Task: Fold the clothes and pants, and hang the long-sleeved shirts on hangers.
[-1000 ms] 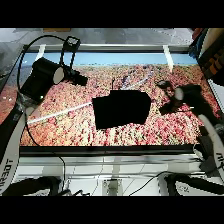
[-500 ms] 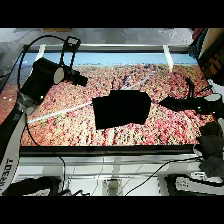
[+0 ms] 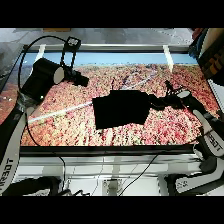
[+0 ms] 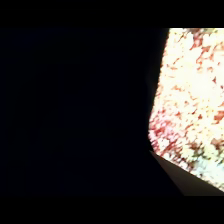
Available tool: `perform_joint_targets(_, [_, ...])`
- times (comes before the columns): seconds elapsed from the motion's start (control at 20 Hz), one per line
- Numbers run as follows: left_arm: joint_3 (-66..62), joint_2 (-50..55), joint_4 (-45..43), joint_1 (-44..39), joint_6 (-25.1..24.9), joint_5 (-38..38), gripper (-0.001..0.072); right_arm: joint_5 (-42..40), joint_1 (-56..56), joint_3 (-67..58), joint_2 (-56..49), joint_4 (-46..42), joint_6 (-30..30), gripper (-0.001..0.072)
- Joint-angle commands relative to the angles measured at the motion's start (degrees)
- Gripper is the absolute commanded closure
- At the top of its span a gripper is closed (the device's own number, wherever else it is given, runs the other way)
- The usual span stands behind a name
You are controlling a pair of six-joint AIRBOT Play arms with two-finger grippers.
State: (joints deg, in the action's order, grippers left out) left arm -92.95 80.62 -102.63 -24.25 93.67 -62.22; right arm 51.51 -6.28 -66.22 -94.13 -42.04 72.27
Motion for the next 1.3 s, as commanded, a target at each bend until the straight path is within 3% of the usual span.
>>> perform_joint_targets(0.0, [0.0, 0.0, 0.2, 0.0, 0.0, 0.0, 0.0699, 8.5, 0.9, -8.4, -6.5, -9.7, 6.3, 0.0078])
perform_joint_targets(0.2, [0.0, 0.0, 0.2, 0.1, 0.0, 0.0, 0.0699, 20.9, 1.0, -14.6, -13.9, -4.8, 4.0, 0.0079])
perform_joint_targets(0.4, [0.1, 0.0, 0.2, 0.1, 0.0, 0.0, 0.0699, 17.2, 3.8, -14.5, -16.1, 6.1, -5.2, 0.0107])
perform_joint_targets(0.5, [0.1, 0.0, 0.2, 0.1, 0.0, 0.0, 0.0699, 14.0, 5.9, -14.5, -16.1, 12.7, -8.5, 0.0296])
perform_joint_targets(0.65, [0.1, 0.0, 0.2, 0.1, 0.0, 0.0, 0.0699, 11.9, 8.4, -14.6, -15.6, 21.2, -10.9, 0.0689])
perform_joint_targets(0.95, [0.1, 0.0, 0.2, 0.1, 0.0, 0.0, 0.0699, 18.0, 2.9, -21.3, -9.3, 22.7, -12.5, 0.0694])
perform_joint_targets(1.1, [0.1, 0.0, 0.2, 0.1, 0.0, 0.0, 0.0699, 20.3, -5.6, -21.5, -1.8, 21.9, -8.4, 0.0694])
perform_joint_targets(1.25, [0.1, 0.0, 0.2, 0.1, 0.0, 0.0, 0.0699, 25.0, -17.0, -21.5, 6.4, 15.6, -3.0, 0.0694])
